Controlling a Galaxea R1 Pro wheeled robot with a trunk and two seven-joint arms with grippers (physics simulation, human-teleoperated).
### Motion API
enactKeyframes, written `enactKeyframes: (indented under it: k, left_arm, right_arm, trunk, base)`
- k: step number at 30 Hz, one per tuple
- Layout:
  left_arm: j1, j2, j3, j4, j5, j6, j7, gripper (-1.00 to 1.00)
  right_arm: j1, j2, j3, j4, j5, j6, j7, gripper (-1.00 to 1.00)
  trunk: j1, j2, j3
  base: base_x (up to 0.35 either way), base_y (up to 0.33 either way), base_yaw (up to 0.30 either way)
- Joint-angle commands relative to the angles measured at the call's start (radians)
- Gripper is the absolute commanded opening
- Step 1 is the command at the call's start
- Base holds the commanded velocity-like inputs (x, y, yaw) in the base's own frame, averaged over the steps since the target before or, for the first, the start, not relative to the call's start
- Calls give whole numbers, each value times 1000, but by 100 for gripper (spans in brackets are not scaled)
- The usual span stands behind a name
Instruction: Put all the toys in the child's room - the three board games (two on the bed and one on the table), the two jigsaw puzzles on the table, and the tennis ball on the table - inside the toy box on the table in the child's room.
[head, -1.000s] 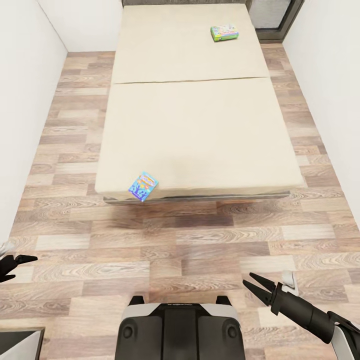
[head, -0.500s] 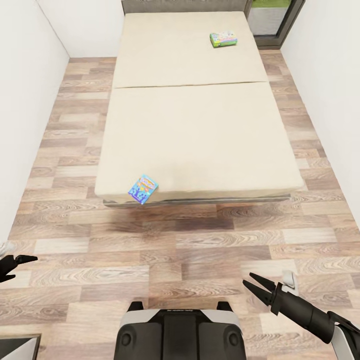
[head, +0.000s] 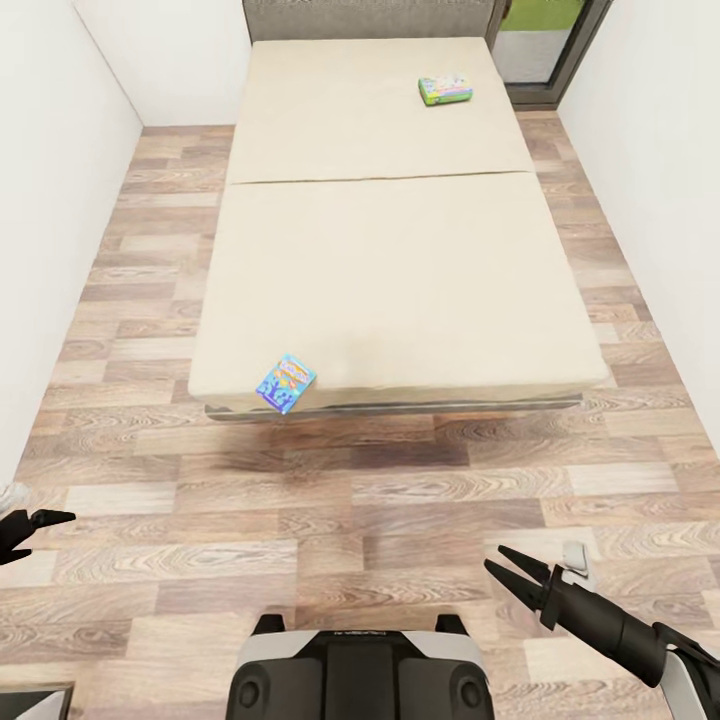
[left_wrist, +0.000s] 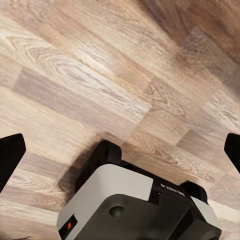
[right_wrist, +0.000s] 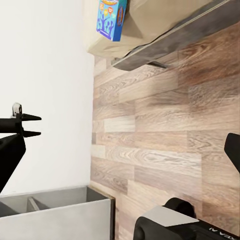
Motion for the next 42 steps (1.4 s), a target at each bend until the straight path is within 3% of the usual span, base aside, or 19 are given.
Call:
enactKeyframes:
  k: [1, 9, 30, 42]
  left_arm:
    - [-1, 0, 4, 0, -3, 5, -3, 100]
    - [-1, -1, 6, 0, -3, 7, -3, 100]
    - [-1, 0, 4, 0, -3, 6, -3, 100]
    - [-1, -5, 0, 0, -3, 6, -3, 100]
  right_arm:
    - [0, 3, 0, 0, -5, 8, -5, 100]
    - [0, 12, 0, 0, -7, 8, -40, 100]
    - [0, 16, 2, 0, -6, 8, -48, 100]
    - [0, 16, 41, 0, -4, 7, -69, 100]
  trunk:
    - [4, -8, -2]
    - [35, -64, -14]
    - [115, -211, -45]
    - [161, -295, -63]
  base:
    - [0, 0, 0]
    - [0, 0, 0]
    - [0, 0, 0]
    - [0, 0, 21]
